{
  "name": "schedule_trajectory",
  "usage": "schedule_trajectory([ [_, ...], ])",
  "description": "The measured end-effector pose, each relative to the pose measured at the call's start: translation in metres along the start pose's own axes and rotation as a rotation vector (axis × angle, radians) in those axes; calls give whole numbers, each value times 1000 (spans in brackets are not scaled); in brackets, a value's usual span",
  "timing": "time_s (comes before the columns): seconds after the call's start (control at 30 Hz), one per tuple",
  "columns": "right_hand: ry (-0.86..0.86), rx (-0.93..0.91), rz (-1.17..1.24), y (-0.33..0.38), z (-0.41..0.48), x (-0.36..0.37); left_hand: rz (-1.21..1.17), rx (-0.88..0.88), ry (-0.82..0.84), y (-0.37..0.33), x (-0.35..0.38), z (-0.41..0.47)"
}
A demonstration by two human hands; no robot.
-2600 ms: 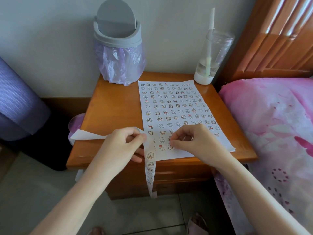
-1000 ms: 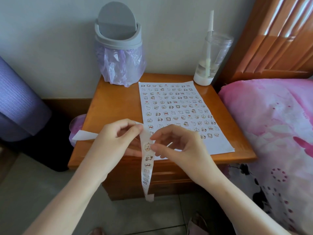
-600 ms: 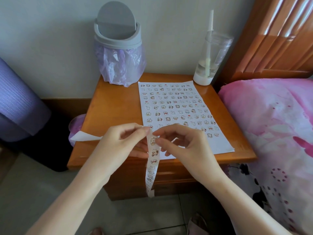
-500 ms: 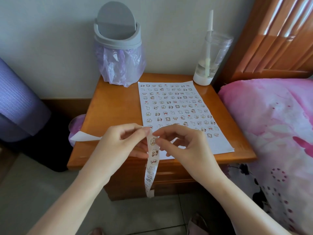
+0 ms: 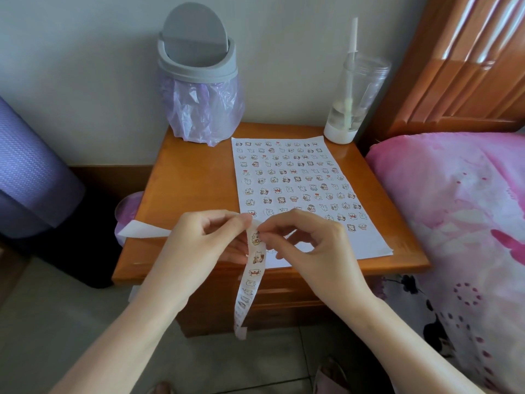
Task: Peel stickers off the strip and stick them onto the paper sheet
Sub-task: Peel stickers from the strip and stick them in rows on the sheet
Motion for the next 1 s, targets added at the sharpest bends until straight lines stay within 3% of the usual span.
schedule_trajectory([
  [0.17, -1, 26, 0, -1, 0, 0, 0, -7, 5, 0, 0, 1],
  [0.8, -79, -153, -178, 1, 1, -1, -15, -37, -22, 5, 3, 2],
  [1.0, -19, 98, 12, 4, 14, -22, 86, 43, -75, 7, 2, 4],
])
Point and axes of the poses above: each hand's wrist, its own z-axis towards the middle knuckle, its own x-axis out of the palm, y = z × x, the point moved 3 cm from there along z, towards the middle knuckle, and after that the axes turned 13 degrees about -y, right-handed, at the moved point
